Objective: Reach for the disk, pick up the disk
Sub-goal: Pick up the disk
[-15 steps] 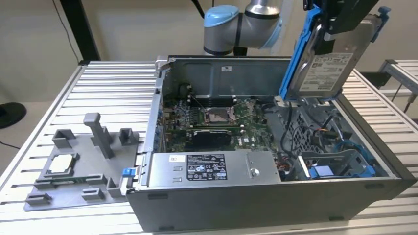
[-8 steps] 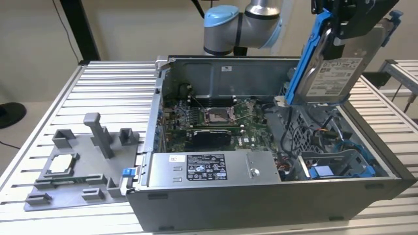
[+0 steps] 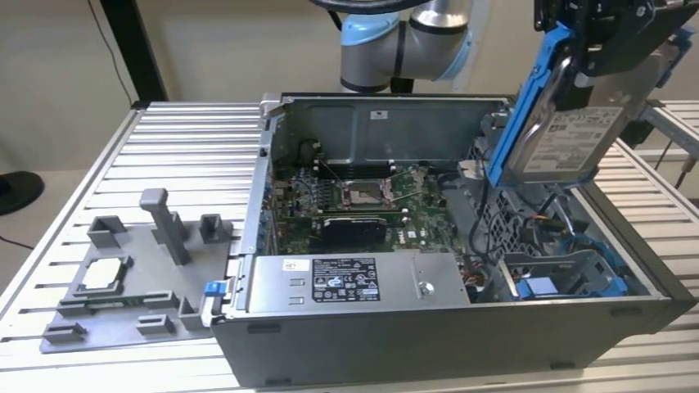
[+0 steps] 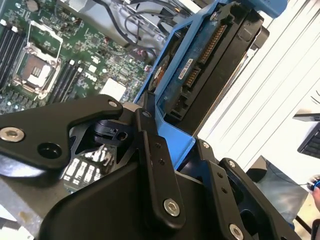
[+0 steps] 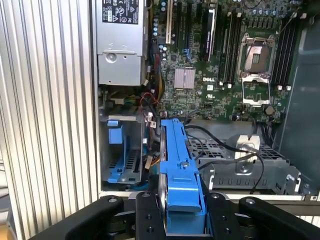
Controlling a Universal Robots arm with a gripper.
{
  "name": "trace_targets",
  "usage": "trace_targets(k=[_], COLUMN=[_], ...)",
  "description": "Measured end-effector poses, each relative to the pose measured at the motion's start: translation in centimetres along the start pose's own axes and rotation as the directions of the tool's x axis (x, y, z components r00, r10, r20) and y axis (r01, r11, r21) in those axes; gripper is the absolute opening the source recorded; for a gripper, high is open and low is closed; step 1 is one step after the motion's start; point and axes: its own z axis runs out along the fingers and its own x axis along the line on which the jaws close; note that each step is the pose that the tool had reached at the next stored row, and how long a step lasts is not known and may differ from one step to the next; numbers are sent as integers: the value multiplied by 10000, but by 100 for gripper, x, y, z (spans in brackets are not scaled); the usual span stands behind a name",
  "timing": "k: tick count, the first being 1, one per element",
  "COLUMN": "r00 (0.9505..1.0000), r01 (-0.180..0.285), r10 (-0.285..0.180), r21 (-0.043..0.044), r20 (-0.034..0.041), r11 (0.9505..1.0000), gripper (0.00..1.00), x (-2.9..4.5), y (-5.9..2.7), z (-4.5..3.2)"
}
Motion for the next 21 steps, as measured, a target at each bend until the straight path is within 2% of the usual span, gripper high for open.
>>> trace_targets(k=[7, 21], r00=[10000, 10000], r01=[0, 1], r10=[0, -1], r21=[0, 0], r20=[0, 0], r11=[10000, 10000], gripper=[0, 0], x=[146, 493], y=[-5, -21], z=[-2, -6])
